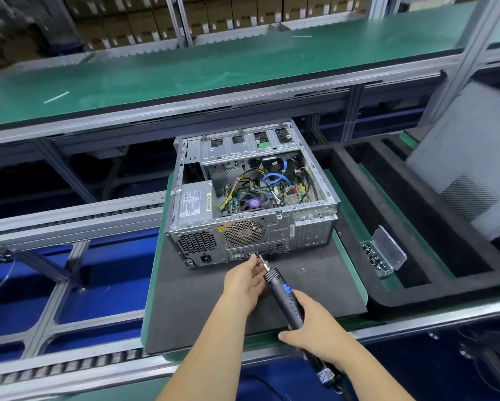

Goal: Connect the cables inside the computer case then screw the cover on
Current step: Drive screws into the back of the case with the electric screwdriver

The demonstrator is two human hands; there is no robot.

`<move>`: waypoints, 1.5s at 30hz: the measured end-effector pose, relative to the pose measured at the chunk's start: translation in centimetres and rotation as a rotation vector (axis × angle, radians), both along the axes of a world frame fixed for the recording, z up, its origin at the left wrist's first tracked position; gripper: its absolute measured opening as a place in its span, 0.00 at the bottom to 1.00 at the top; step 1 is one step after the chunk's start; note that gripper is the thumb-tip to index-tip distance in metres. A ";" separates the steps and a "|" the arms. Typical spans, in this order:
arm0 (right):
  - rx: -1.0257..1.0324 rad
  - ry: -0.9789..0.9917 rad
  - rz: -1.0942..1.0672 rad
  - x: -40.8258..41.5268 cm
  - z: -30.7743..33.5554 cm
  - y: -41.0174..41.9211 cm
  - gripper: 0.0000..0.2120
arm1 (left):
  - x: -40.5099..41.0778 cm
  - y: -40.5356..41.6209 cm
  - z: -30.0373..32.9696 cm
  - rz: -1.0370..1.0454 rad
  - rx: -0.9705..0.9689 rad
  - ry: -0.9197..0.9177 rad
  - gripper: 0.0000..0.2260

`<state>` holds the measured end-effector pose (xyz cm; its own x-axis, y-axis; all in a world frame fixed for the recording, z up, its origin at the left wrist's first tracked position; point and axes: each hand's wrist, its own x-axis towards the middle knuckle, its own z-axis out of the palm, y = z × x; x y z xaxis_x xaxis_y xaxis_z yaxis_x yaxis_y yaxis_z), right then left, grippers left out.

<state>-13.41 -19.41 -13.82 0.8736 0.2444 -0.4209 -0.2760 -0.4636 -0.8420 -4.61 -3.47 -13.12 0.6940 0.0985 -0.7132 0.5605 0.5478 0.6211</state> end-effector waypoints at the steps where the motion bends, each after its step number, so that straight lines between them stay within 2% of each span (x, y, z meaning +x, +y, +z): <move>1: 0.002 -0.002 0.004 0.0 0.1 0.0 0.34 | 0.0 0.0 -0.1 0.009 -0.027 -0.002 0.07; 7: -0.003 0.011 0.040 -0.3 0.4 -0.4 0.35 | -0.6 0.1 -0.3 0.027 -0.087 -0.027 0.06; 11: 0.007 -0.015 0.045 -0.3 0.9 -0.3 0.29 | -0.4 0.3 0.0 0.014 -0.049 -0.071 0.06; 15: 0.019 -0.018 0.042 -0.3 1.4 -0.2 0.30 | -0.1 0.3 0.3 -0.036 0.032 -0.131 0.07; 22: 0.189 0.093 -0.014 -0.6 1.3 0.0 0.28 | -0.2 0.1 0.3 -0.006 -0.075 -0.182 0.07; 29: 0.280 0.143 -0.058 -0.9 0.5 -0.1 0.26 | 0.1 0.3 0.4 -0.132 0.035 -0.172 0.09; 32: 0.287 0.147 -0.107 -0.7 0.2 0.4 0.29 | 0.6 -0.4 0.8 -0.121 0.074 -0.153 0.09; 34: 0.256 0.131 -0.129 -0.3 0.1 0.8 0.30 | 0.6 -1.0 1.1 -0.131 0.199 -0.135 0.10; 35: 0.255 0.131 -0.137 -0.1 0.1 0.9 0.30 | 0.3 -1.1 1.2 -0.151 0.358 -0.149 0.11; 36: 0.262 0.136 -0.142 0.1 0.0 1.0 0.29 | -0.1 -1.0 1.3 -0.170 0.613 -0.202 0.12; 37: 0.268 0.140 -0.143 0.2 0.0 1.1 0.29 | -0.4 -0.5 1.6 -0.179 0.938 -0.316 0.12; 38: 0.271 0.145 -0.143 0.3 0.0 1.1 0.30 | -0.7 0.0 2.5 -0.183 1.232 -0.505 0.12; 39: 0.275 0.147 -0.143 0.4 0.0 1.1 0.30 | -0.6 0.5 3.7 -0.160 1.455 -0.749 0.10; 40: 0.276 0.147 -0.143 0.4 -0.1 1.1 0.30 | 0.2 1.0 4.9 -0.117 1.597 -0.981 0.08; 41: 0.274 0.144 -0.144 0.5 -0.1 1.2 0.29 | 1.5 1.6 6.3 -0.083 1.675 -1.134 0.07; 42: 0.273 0.140 -0.148 0.5 -0.2 1.3 0.29 | 3.0 2.2 7.7 -0.098 1.704 -1.174 0.09; 43: 0.272 0.138 -0.155 0.5 -0.3 1.3 0.29 | 4.5 3.0 9.1 -0.219 1.686 -1.123 0.13; 45: 0.262 0.130 -0.164 0.5 -0.3 1.3 0.29 | 7.0 4.5 11.0 -0.765 1.593 -0.839 0.25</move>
